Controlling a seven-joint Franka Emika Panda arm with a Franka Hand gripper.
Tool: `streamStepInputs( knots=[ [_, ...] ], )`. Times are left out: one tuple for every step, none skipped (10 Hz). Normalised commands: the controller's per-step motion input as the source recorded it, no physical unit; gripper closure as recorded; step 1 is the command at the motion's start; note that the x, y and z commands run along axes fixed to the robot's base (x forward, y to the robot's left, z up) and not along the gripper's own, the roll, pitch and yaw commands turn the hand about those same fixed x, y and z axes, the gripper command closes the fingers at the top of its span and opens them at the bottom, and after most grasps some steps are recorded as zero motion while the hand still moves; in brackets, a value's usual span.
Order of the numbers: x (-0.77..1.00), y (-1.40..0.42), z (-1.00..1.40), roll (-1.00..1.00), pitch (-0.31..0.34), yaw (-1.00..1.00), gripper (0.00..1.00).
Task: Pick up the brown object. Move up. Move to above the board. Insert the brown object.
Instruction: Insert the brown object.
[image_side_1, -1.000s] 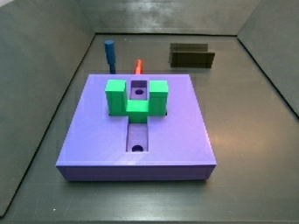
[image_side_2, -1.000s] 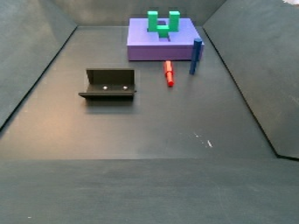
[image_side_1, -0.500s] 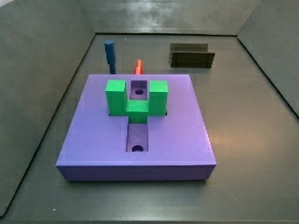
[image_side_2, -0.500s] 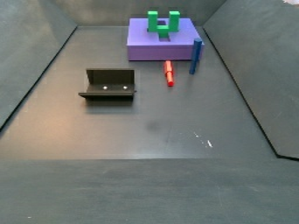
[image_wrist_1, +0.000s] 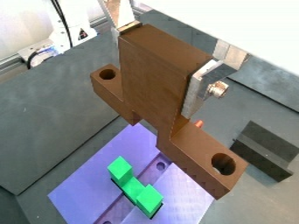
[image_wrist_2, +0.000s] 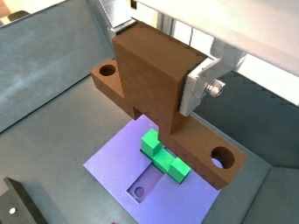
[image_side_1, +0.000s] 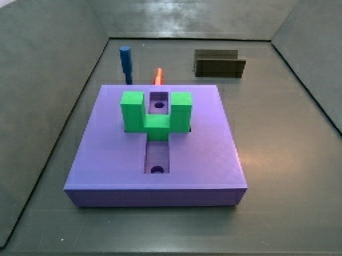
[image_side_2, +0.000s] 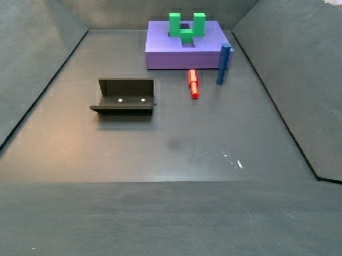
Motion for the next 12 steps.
streamStepInputs(
  knots=[
    [0.0, 0.0, -0.19, -0.06, -0.11, -0.35, 1.0],
    [-0.1, 0.0, -0.18, -0.03, -0.09, -0.52, 1.0],
    [0.0, -0.1, -0.15, 0.0, -0.016, -0.9, 1.0],
    [-0.13, -0.05, -0.09, 0.03, 0.0, -0.92, 1.0],
    [-0.16, -0.05, -0.08, 0.04, 0.0, -0.89, 1.0],
    [-0.08, -0.04, -0.08, 0.03, 0.0, -0.96, 1.0],
    [0.0, -0.04, -0.15, 0.0, 0.0, -1.0, 1.0],
    [0.0, 0.0, -0.18, -0.04, -0.037, -1.0, 1.0],
    [0.0, -0.05, -0.21, -0.13, -0.189, -0.99, 1.0],
    [-0.09, -0.07, -0.27, -0.21, -0.314, -0.89, 1.0],
    [-0.08, -0.06, -0.27, -0.22, -0.319, -0.88, 1.0],
    [-0.08, -0.07, -0.27, -0.22, -0.319, -0.88, 1.0]
  ],
)
